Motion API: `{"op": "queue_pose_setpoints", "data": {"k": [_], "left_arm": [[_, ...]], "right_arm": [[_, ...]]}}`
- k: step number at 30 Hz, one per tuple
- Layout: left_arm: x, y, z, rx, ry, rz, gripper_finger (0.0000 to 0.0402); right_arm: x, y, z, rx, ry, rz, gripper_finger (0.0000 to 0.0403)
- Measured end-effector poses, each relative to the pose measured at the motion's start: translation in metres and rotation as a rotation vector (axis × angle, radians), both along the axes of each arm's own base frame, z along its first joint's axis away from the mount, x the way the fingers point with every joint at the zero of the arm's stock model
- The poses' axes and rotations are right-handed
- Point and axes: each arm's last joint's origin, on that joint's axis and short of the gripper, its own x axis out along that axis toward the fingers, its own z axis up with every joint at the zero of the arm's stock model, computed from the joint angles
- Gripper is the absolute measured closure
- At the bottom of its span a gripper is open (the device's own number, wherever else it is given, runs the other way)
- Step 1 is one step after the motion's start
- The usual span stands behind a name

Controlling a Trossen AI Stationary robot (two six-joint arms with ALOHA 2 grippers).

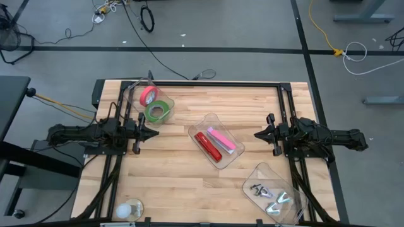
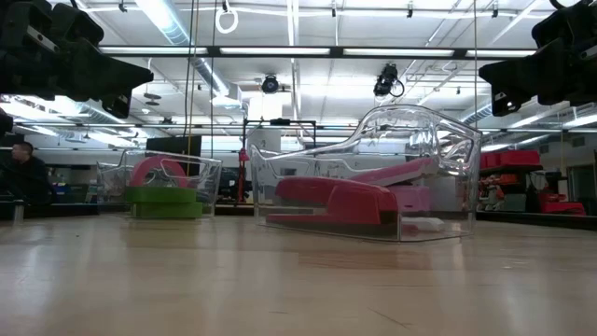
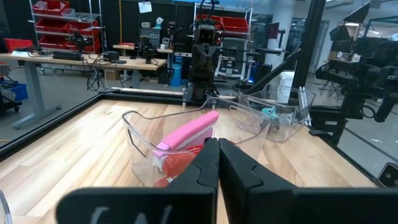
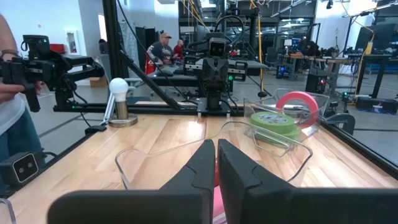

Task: Pick and place Stapler, Stapler remover, tape
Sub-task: Return to Home Position

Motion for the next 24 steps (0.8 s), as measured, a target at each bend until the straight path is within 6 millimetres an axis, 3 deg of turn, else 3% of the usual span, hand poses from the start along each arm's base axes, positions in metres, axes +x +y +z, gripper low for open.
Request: {"op": "queue_pose_setpoints", "data": {"k": [19, 24], "left_arm": [[0.0000, -0.0003, -0.0011, 0.001, 0.013, -0.010, 0.0398], [0.0000, -0.0003, -0.0003, -0.001, 0.003, -0.010, 0.0381]], "right_arm": [[0.0000, 0.0000, 0.0000, 0.000, 0.000, 0.000, 0.0380], [0.0000, 0.0000, 0.0000, 0.000, 0.000, 0.000, 0.0380]]}}
